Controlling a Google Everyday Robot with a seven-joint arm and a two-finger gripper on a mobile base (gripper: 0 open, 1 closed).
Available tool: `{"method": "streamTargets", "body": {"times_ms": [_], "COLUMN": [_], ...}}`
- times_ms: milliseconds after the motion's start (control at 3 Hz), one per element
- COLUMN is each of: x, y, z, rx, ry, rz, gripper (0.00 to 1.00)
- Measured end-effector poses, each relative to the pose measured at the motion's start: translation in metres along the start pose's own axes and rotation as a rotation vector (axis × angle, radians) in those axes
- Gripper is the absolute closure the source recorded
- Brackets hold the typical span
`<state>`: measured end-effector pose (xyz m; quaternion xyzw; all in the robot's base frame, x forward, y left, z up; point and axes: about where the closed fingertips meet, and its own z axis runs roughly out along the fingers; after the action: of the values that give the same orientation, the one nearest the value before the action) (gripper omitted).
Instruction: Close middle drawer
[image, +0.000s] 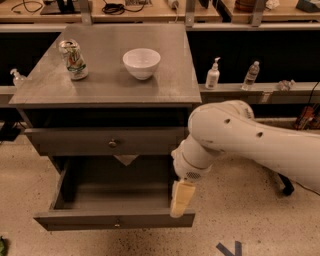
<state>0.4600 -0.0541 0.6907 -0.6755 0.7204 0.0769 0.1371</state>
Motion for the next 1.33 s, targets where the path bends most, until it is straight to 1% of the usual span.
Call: {"method": "streamTargets", "body": {"times_ms": [333, 667, 1000, 1333], "x": [-0.003, -0.013, -0.036, -0.049], "y": [-0.005, 0.004, 0.018, 0.026], "z": [0.002, 0.027, 0.084, 0.145], "rx": [0.017, -0.007, 0.003, 0.036], "ry": [-0.014, -0.047, -0.076, -0.076], "rz": [0.002, -0.063, -0.163, -0.22], "gripper": [0.0, 0.0, 0.0, 0.0]}}
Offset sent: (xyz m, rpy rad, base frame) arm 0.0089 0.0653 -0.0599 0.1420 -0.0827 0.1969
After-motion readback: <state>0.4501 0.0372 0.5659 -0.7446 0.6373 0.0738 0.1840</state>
